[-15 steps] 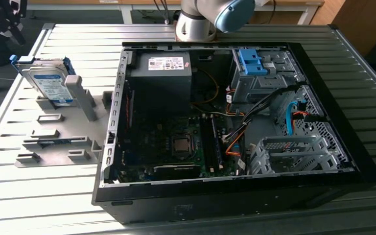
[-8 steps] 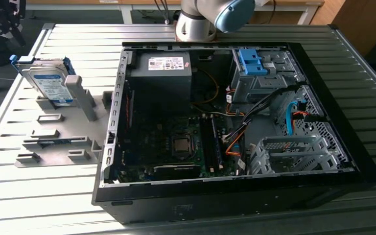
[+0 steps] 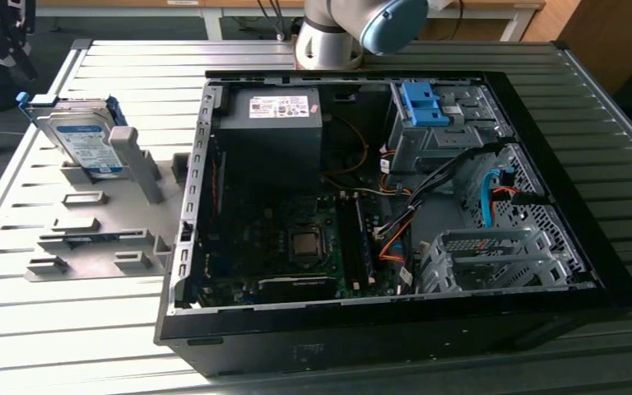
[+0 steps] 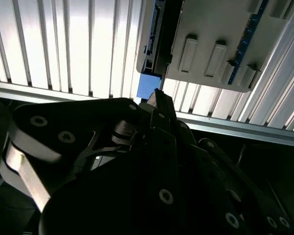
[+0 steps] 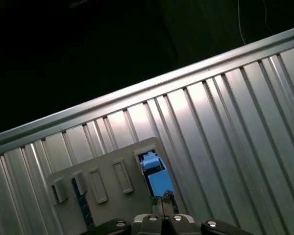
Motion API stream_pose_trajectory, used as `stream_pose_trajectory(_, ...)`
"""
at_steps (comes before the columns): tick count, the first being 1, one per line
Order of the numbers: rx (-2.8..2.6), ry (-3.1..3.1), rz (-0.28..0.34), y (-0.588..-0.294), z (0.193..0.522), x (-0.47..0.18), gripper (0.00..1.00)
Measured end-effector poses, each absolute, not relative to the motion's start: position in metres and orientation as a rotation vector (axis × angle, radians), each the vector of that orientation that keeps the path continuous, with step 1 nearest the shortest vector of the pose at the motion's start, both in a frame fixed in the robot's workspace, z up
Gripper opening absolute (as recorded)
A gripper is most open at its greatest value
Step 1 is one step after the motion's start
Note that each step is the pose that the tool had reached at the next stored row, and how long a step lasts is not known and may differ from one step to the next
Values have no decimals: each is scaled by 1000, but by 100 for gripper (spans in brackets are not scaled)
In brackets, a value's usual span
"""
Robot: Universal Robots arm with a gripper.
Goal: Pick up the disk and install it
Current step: 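Pick up the disk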
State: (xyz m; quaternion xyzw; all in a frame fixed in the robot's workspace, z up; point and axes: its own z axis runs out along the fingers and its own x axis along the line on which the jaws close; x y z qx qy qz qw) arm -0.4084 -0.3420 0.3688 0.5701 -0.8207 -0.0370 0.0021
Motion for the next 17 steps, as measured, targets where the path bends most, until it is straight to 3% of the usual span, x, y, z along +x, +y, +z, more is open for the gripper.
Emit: stream_pose_trajectory(17, 1873, -2513, -114, -342, 367, -408, 11)
